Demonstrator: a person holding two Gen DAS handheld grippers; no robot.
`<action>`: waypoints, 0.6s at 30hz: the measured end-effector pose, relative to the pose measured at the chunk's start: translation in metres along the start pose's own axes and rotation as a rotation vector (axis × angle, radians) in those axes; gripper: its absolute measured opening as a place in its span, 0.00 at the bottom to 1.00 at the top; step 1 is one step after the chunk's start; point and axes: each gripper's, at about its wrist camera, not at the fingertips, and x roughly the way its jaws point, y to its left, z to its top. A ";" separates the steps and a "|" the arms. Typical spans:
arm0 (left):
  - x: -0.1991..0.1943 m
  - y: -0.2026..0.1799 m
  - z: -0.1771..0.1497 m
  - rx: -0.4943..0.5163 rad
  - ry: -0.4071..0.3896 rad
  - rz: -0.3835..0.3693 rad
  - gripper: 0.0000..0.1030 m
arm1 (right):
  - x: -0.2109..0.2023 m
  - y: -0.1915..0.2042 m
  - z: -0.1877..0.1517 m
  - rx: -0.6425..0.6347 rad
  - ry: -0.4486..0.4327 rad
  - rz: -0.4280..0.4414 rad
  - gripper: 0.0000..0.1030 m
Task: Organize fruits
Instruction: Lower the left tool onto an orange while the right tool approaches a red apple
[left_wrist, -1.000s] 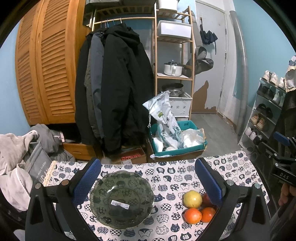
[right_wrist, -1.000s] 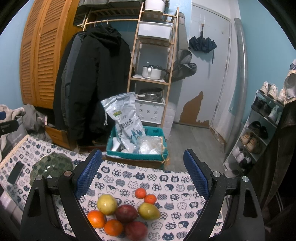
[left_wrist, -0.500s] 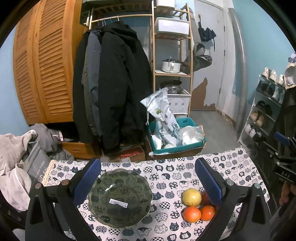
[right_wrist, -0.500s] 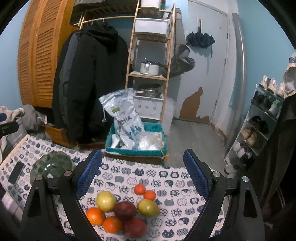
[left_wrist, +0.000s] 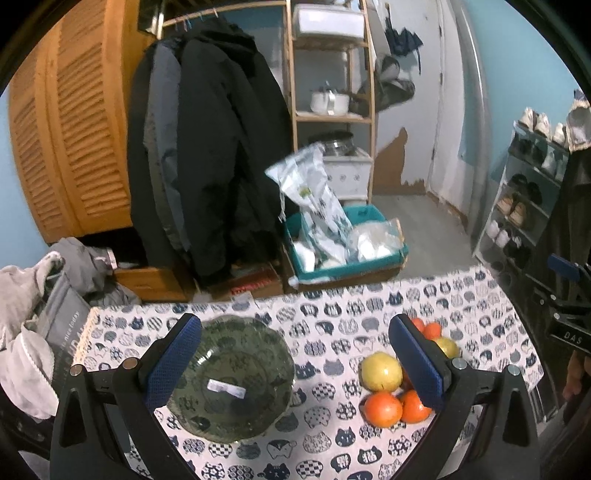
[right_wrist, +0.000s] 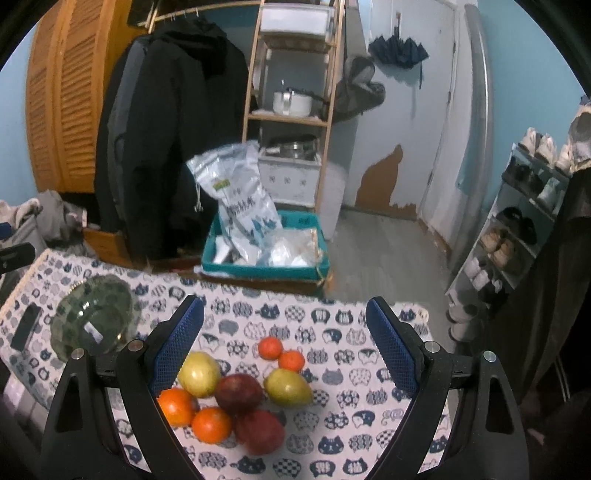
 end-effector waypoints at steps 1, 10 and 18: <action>0.006 -0.001 -0.002 0.001 0.021 -0.006 0.99 | 0.003 0.001 -0.002 0.004 0.013 0.005 0.85; 0.059 -0.024 -0.040 0.044 0.211 -0.042 0.99 | 0.047 -0.008 -0.036 0.063 0.216 0.043 0.85; 0.099 -0.046 -0.071 0.069 0.356 -0.084 0.99 | 0.090 -0.013 -0.084 0.078 0.415 0.043 0.85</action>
